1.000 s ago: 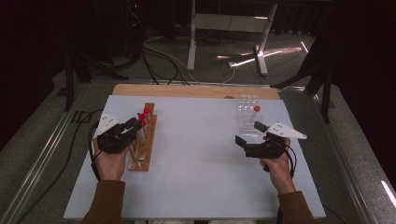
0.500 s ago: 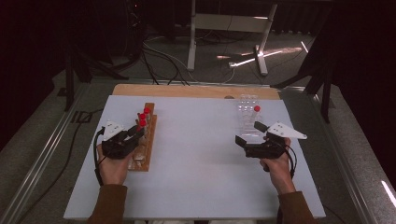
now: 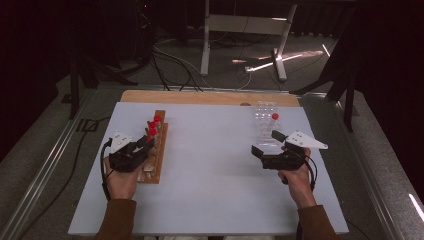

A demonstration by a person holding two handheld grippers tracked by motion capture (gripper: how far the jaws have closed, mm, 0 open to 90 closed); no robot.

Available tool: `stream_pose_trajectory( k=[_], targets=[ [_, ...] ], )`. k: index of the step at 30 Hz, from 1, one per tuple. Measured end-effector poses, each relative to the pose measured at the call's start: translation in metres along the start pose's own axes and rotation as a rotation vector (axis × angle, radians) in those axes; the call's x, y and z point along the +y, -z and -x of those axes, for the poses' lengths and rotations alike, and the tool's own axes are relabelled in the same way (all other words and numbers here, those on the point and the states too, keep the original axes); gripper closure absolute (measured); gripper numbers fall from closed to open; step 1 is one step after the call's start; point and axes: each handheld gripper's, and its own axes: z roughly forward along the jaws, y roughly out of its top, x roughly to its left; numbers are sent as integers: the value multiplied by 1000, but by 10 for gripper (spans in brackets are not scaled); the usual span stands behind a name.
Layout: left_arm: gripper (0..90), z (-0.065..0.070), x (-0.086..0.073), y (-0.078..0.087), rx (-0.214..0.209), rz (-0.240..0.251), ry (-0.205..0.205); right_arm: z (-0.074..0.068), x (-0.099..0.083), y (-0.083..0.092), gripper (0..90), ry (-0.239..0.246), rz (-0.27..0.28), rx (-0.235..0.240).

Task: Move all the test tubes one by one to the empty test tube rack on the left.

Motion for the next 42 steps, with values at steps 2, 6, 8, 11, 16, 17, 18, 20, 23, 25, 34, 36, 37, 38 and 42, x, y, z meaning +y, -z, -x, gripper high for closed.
stream_pose_trajectory(
  k=[2,6,8,11,16,17,18,20,23,25,34,36,37,38,42],
  targets=[
    [655,0,0,0,-9,-5,4,0,0,0,0,-1,1,-1],
    [517,2,1,4,-23,14,20,1,0,0,0,-1,2,-3],
    [425,2,2,7,-35,24,31,1,1,1,0,-4,6,-4],
    [302,3,5,10,-34,45,31,2,2,3,0,-2,11,-13],
    [164,3,6,11,-42,74,75,5,6,8,0,-1,22,-37],
    [156,3,6,10,-34,76,78,5,8,8,0,9,24,-42],
    [121,4,7,10,-24,75,79,6,9,8,0,6,29,-47],
    [55,4,6,9,-37,67,74,8,14,8,0,10,31,-60],
    [20,2,4,9,-51,64,76,12,19,7,0,7,40,-81],
    [20,0,3,8,-50,60,82,17,22,5,0,13,40,-96],
    [5,-1,0,9,-42,71,88,48,34,-4,0,-1,22,-189],
    [6,-1,1,10,-45,78,92,53,36,-6,0,-4,15,-206],
    [6,-1,1,10,-43,79,94,56,37,-7,0,-9,15,-214],
    [5,-1,1,10,-45,83,97,59,37,-8,0,-14,12,-222],
    [6,-2,1,11,-44,93,109,71,37,-13,17,-44,4,-238]
  ],
)
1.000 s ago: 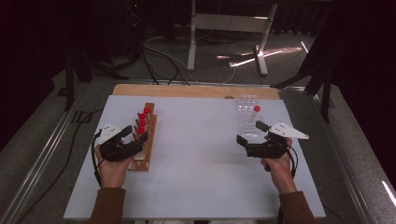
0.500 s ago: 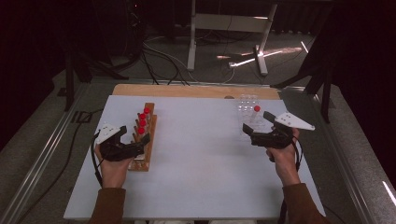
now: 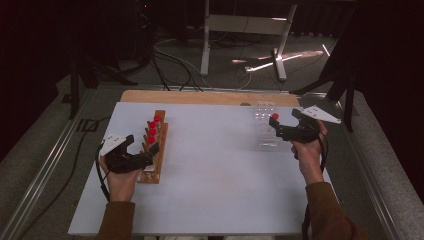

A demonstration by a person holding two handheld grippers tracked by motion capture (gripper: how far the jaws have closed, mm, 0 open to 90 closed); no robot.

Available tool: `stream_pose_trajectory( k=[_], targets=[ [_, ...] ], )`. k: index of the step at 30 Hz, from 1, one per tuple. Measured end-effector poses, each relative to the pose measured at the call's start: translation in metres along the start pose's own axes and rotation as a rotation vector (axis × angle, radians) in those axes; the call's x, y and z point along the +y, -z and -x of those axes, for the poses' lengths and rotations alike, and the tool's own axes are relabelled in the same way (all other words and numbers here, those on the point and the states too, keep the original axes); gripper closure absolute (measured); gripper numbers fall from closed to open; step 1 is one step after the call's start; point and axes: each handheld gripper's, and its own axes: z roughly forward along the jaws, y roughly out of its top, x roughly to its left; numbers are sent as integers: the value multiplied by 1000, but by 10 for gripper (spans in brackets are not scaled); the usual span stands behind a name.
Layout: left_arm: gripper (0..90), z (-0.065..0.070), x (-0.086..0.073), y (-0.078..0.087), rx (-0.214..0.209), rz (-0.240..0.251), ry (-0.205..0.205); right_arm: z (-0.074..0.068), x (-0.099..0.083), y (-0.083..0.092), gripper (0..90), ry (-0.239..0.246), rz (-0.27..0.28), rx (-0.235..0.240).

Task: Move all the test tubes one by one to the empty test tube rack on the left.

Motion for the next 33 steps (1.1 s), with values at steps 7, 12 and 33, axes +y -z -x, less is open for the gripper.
stream_pose_trajectory(
  k=[7,12,33],
  targets=[
    [6,0,0,1,0,7,5,10,-8,-17,49,-2,-46,-52],
    [6,1,0,0,-4,1,8,15,-16,-30,96,-29,-71,-89],
    [6,-2,0,2,-9,10,29,15,-41,-63,626,-27,-184,-140]
  ],
)
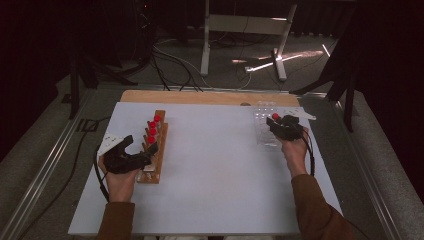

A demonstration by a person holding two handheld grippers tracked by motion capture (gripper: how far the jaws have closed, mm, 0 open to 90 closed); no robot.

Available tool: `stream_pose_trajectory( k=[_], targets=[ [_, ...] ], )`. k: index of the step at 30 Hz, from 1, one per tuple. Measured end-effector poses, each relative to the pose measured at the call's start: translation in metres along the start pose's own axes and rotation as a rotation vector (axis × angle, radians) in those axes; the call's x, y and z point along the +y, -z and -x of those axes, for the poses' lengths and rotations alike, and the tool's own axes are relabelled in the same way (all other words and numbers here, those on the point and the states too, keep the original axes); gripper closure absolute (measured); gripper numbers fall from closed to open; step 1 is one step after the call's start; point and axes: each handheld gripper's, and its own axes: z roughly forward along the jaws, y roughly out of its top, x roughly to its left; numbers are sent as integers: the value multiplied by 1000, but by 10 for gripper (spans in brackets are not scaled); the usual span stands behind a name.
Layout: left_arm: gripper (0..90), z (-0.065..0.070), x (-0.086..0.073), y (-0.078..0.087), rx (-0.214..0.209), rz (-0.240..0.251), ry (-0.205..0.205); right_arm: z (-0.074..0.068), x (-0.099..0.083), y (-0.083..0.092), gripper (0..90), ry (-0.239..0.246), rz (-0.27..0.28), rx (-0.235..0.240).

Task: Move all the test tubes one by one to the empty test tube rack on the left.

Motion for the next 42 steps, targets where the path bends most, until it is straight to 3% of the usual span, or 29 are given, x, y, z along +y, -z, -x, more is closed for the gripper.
stream_pose_trajectory(
  k=[6,20,42],
  targets=[
    [6,0,0,0,0,-3,-1,1,-1,-1,730,6,-12,-34],
    [6,-1,-1,0,3,-4,1,-1,-1,4,740,28,10,-41],
    [6,-4,0,3,0,6,16,2,29,31,742,24,111,-7]
  ],
)
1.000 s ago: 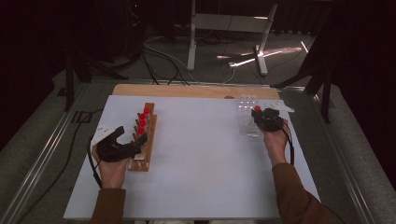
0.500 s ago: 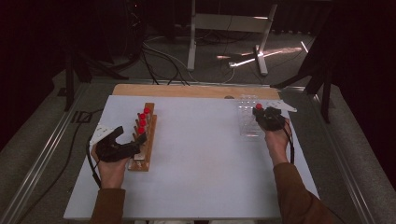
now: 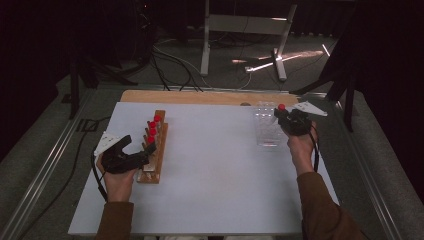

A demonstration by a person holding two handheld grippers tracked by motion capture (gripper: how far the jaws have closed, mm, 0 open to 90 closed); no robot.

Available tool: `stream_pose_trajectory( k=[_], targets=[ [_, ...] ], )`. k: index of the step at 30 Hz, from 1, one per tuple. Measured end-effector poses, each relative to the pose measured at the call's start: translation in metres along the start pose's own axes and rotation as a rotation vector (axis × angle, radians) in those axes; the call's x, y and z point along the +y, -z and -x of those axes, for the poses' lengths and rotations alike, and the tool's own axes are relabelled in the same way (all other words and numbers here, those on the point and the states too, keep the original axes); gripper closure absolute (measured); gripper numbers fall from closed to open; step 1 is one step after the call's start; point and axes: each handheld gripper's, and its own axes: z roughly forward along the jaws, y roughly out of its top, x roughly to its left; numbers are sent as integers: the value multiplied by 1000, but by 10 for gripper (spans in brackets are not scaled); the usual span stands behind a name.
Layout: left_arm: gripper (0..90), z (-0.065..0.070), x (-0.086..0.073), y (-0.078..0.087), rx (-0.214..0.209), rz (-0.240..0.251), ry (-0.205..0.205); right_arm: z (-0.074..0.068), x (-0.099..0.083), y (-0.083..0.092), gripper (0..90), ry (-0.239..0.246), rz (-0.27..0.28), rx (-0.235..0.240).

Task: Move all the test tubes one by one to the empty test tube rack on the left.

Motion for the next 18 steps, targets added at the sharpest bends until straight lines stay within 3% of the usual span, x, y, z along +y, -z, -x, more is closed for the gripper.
stream_pose_trajectory(
  k=[8,18],
  targets=[
    [7,0,1,2,2,6,1,-8,10,19,741,38,36,52],
    [7,0,1,1,0,6,-2,-18,5,40,741,48,64,151]
  ],
)
